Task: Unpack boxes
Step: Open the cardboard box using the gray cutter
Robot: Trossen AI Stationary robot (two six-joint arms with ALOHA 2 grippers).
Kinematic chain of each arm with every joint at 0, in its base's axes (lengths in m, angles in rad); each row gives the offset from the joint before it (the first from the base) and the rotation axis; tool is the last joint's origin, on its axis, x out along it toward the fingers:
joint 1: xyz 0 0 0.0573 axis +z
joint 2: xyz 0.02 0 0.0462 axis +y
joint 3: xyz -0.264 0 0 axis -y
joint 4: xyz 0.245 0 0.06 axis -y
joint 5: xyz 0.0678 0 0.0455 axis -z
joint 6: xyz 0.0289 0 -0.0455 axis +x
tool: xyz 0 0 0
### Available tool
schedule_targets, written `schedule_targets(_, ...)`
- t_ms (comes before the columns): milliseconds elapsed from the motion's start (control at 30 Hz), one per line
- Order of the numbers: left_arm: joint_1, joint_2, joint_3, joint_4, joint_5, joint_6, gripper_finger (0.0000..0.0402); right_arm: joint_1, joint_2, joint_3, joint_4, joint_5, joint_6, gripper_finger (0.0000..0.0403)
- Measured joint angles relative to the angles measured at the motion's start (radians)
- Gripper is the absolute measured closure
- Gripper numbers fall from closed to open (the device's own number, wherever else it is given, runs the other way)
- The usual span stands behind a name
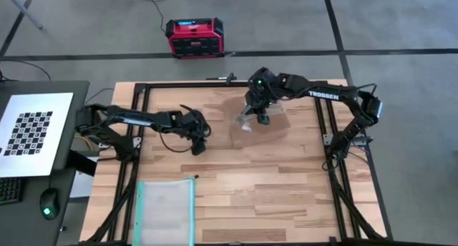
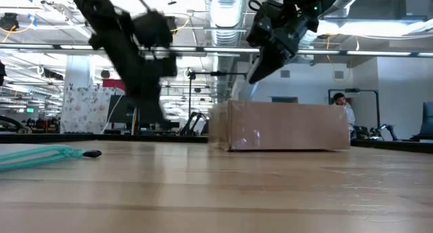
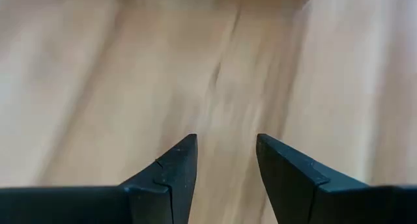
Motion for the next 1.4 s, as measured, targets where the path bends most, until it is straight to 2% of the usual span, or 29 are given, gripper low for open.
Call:
schedule_targets(133, 0.002, 0.007, -0.003, -0.023, -0.002, -0.027, 0.0258, -0.020, -0.024, -0.002, -0.007, 0.000, 0.004, 0.0330)
schedule_targets(333, 0.002, -0.011, 0.066, 0.111, -0.004, -0.035, 0.0258, 0.024, -0.021, -0.002, 0.009, -0.002, 0.031, 0.0330)
schedule_targets(500, 0.013, -0.018, 0.102, 0.300, -0.011, 0.014, 0.0258, 0.083, -0.005, -0.002, 0.059, 0.006, 0.064, 0.0330)
schedule_targets(733, 0.032, -0.013, 0.098, 0.327, -0.015, -0.010, 0.0258, 0.116, 0.011, 0.000, 0.081, 0.018, 0.100, 0.0330)
schedule_targets(867, 0.013, 0.062, 0.099, 0.401, 0.007, -0.011, 0.0258, 0.116, 0.012, 0.000, 0.107, 0.019, 0.106, 0.0330)
schedule_targets(1167, -0.002, 0.217, 0.143, 0.407, 0.000, 0.008, 0.0258, 0.114, 0.013, 0.000, 0.095, 0.025, 0.105, 0.0330)
schedule_targets(1400, -0.002, 0.227, 0.147, 0.329, -0.002, 0.046, 0.0258, 0.113, 0.012, 0.002, 0.067, 0.060, 0.077, 0.0330)
